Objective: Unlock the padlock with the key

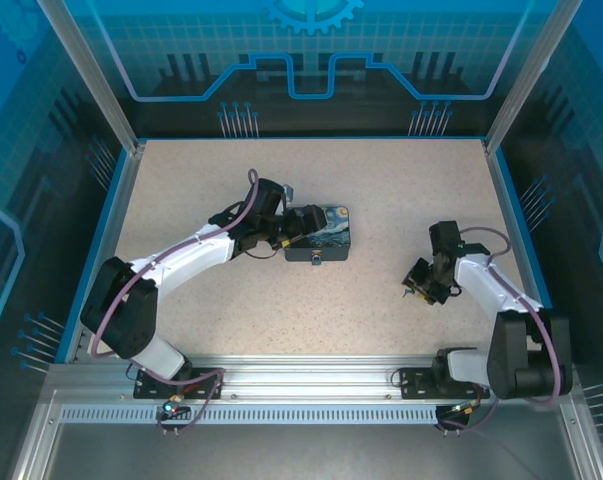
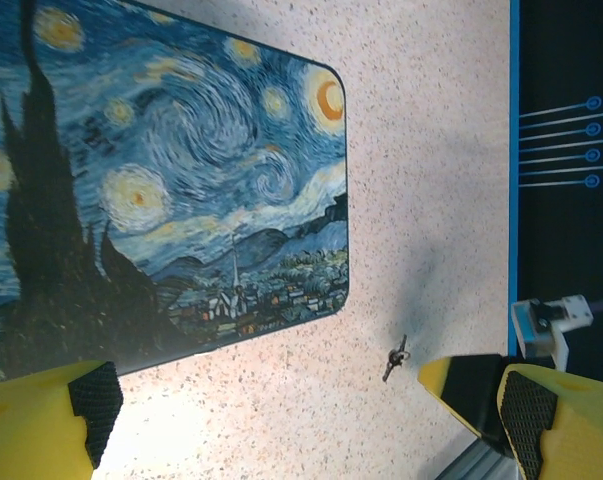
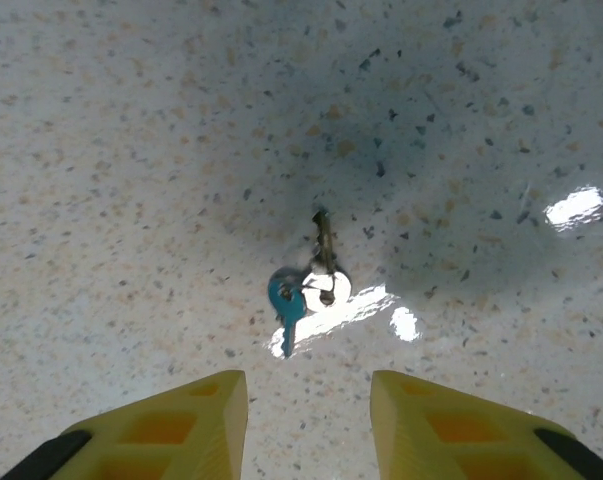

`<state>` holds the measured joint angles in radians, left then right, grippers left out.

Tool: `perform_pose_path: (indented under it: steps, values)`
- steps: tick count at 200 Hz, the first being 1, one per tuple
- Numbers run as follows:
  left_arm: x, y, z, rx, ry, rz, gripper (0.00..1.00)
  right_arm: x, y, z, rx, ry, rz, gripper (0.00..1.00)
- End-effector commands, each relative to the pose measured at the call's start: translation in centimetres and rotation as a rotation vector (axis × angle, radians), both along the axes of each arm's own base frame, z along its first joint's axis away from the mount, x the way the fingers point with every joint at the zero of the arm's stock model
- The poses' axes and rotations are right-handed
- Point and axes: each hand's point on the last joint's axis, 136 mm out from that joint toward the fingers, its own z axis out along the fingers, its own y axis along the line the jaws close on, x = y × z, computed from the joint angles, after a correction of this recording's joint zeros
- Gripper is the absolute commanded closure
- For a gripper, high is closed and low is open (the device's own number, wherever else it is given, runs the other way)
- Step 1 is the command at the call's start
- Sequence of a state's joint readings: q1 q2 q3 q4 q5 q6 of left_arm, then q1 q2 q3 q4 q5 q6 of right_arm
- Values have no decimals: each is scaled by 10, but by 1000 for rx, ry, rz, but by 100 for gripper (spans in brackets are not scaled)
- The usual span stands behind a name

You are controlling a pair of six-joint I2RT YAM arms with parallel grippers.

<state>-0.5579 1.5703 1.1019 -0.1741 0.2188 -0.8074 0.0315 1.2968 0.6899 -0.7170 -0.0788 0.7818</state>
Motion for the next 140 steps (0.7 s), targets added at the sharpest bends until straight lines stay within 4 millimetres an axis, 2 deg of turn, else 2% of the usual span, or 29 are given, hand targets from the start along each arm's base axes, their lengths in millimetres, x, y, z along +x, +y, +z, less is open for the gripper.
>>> perform_pose_path:
  steps: [1, 102, 140]
  values:
    - [2, -14, 20, -35, -61, -59, 1, 9, -3, -4, -1, 1, 1, 63]
    - [4, -22, 10, -69, -35, -68, 1, 15, -2, -24, -4, 39, 31, 63]
    - [3, -22, 8, -69, -28, -67, 1, 18, -1, -27, -2, 45, 40, 68]
